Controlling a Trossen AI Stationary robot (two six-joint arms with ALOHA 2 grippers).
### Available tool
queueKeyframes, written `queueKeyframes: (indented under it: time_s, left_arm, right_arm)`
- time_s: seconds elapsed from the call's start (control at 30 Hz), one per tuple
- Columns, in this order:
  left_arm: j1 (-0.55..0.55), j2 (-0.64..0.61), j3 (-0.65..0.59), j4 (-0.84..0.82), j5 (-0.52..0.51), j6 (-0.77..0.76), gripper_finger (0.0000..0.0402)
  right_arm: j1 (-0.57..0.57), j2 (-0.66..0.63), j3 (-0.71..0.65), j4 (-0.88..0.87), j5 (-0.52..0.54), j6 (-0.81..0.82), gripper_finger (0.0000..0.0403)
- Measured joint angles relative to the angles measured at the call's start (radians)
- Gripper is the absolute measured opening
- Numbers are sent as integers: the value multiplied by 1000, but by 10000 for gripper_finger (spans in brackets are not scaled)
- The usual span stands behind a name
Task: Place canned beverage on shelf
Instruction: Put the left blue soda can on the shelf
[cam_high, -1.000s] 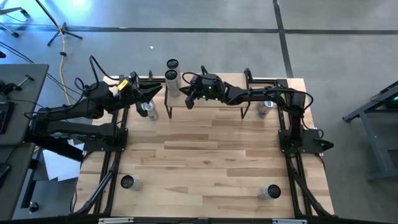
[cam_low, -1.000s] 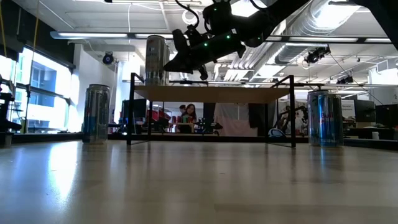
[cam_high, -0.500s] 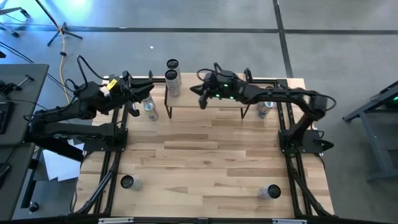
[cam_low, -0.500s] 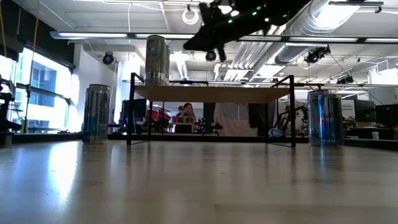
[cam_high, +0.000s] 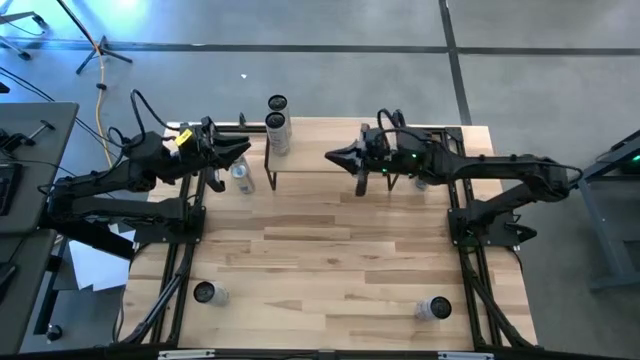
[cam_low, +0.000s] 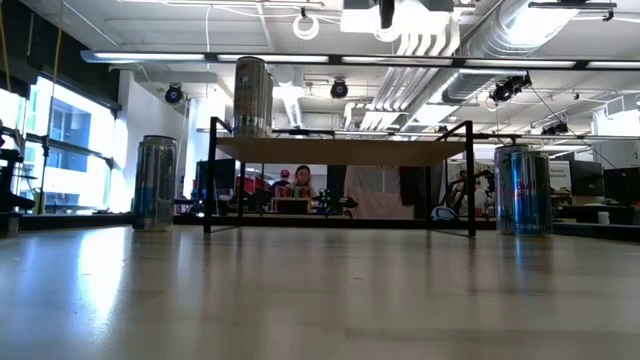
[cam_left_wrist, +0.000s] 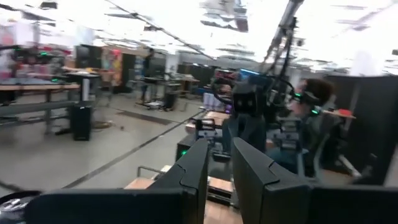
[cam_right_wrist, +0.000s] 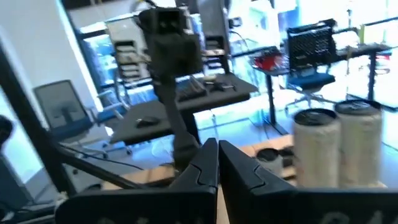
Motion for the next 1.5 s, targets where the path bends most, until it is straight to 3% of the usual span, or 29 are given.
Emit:
queueKeyframes:
  time_s: [0.37, 0.67, 0.9, 1.27, 1.5]
  left_arm:
    - [0, 0, -1, -35, 166, 45, 49]
    - [0, 0, -1, -42, 167, -18, 49]
    - [0, 0, -1, -138, 165, -19, 49]
    - [0, 9, 0, -170, 108, -71, 49]
    - [0, 26, 0, -174, 57, -123, 49]
  right_arm:
    - [26, -4, 3, 32, 0, 39, 0]
    - [25, -4, 3, 87, 0, 79, 0]
    - [25, -17, 3, 88, 0, 28, 0]
    - [25, -114, 3, -39, -171, -8, 0]
    - [25, -126, 3, -43, -193, 1, 0]
